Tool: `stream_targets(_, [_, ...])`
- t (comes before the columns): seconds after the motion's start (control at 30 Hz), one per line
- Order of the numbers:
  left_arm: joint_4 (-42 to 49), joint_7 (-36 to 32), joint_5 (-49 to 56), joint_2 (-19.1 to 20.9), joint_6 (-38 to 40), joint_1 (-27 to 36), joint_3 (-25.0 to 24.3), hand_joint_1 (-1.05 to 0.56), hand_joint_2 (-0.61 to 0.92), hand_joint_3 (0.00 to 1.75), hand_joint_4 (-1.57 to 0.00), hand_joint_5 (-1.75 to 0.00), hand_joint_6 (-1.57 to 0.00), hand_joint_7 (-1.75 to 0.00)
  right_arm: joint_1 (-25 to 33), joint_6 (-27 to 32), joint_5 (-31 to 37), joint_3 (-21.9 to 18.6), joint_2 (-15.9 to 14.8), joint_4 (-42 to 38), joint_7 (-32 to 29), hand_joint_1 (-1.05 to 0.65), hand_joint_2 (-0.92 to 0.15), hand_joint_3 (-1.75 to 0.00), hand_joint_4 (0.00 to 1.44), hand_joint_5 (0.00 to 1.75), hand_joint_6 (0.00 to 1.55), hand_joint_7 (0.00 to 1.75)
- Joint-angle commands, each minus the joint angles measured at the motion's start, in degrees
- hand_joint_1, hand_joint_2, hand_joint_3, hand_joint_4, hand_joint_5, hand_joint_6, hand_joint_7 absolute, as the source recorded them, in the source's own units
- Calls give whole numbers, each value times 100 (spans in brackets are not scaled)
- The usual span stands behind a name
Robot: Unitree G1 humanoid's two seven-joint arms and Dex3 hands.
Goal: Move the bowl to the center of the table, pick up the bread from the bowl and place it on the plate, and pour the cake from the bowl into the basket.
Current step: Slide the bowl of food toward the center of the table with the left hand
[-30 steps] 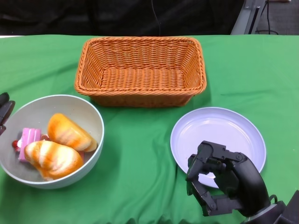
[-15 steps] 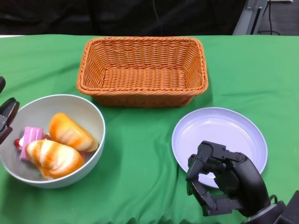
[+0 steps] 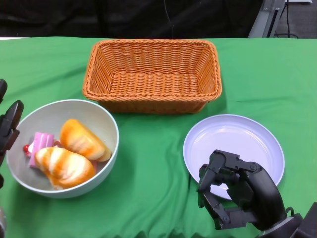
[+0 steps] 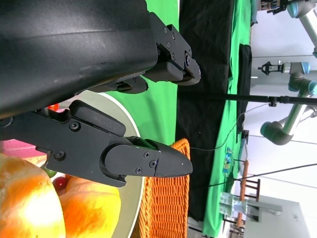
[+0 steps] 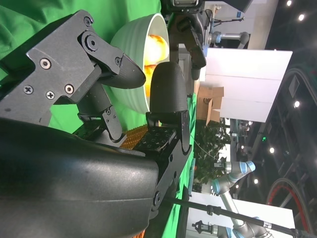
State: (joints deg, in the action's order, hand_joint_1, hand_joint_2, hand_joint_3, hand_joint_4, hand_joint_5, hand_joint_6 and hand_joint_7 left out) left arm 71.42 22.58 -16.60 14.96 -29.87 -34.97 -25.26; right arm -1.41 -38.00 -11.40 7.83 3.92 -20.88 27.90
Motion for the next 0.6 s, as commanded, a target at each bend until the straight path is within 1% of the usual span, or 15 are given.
stream_targets(0.03, [9,102,-33,-162,104,141,18,-67,92,33,-36,0,-35,0,20,-30,-54,-54,-29,-4,-2,-9,-39,-125,80,172,71,142])
stream_targets(0.27, [-103,-76,-12,-368,-81,223,89,-68,92,32,-36,0,-36,0,7,-71,-15,-62,-46,-16,-3,-9,-39,-125,80,172,71,142])
stream_targets(0.4, [-187,-42,-42,-469,-135,269,110,-69,92,32,-37,-1,-35,0,-1,-69,2,-67,-39,-35,-27,-8,-39,-125,80,171,71,141])
stream_targets(0.6, [-353,-152,50,-624,-351,386,249,-73,92,30,-39,-1,-36,-1,-20,-71,-32,-59,-40,-63,8,-8,-40,-125,80,171,72,140])
